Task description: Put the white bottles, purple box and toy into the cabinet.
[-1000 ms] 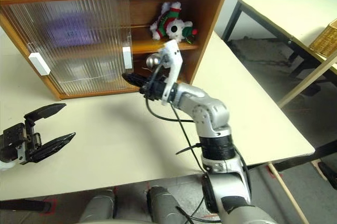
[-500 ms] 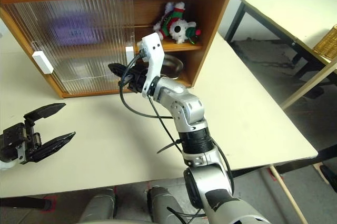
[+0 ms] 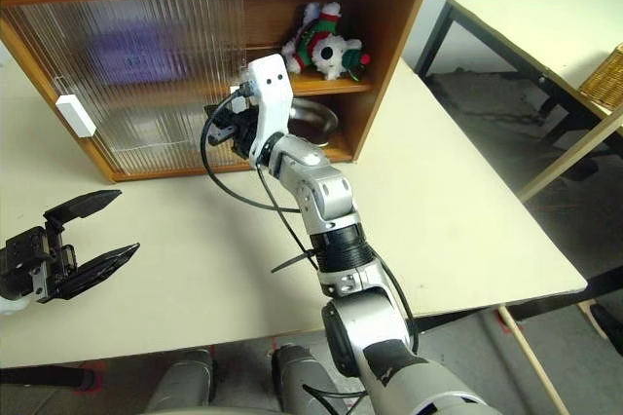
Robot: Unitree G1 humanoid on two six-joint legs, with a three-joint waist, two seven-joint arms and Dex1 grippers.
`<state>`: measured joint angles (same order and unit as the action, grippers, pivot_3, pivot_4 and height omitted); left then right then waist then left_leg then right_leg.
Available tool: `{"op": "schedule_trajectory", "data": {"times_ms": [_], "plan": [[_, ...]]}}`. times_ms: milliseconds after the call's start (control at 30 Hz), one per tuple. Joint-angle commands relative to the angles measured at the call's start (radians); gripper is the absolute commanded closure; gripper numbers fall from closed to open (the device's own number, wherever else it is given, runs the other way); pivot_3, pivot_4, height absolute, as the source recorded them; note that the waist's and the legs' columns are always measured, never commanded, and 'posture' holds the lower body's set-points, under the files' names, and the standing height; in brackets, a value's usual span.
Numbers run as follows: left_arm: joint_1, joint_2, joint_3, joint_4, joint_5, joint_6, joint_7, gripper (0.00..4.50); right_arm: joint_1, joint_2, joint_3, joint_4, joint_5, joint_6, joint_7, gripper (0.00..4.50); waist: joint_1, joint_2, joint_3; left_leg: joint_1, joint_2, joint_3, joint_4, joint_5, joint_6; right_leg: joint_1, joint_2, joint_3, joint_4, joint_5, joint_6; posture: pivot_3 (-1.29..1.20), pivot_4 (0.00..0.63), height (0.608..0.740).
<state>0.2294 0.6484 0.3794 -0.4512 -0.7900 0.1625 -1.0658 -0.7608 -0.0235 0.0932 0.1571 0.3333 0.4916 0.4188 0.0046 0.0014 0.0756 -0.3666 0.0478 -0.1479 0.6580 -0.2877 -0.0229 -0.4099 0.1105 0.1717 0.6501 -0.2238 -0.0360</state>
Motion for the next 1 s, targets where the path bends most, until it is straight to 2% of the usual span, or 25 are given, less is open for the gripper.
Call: {"op": "schedule_trajectory", "data": {"times_ms": [33,733,1000], "plan": [[0.009,-0.002,-0.006,-0.005,0.01,-0.004,-0.004,0.0,-0.007,-0.003,-0.022,0.006,-0.032,-0.011,-0.049,4.49,0.0,0.0,0.0,0.0,0.0,0.0,0.0,0.0,0.0,0.0,0.0,0.0,0.0,0.0,0.0,0.07,0.094,0.74],[-0.028,0.004,-0.02,0.011,0.01,0.008,-0.018,0.0,0.045,-0.055,-0.078,-0.127,-0.048,0.066,-0.182,4.49,0.0,-0.001,-0.001,0.0,0.0,0.0,0.002,0.001,0.001,0.001,0.0,0.0,0.0,0.003,0.003,0.05,0.088,0.74],[-0.041,0.001,-0.028,0.023,0.014,0.006,-0.02,0.0,0.049,-0.112,-0.12,-0.128,-0.057,0.069,-0.201,4.49,0.0,-0.002,-0.001,0.0,0.0,0.0,0.002,0.001,0.001,0.001,0.0,0.0,0.0,0.003,0.004,0.04,0.089,0.74]]}}
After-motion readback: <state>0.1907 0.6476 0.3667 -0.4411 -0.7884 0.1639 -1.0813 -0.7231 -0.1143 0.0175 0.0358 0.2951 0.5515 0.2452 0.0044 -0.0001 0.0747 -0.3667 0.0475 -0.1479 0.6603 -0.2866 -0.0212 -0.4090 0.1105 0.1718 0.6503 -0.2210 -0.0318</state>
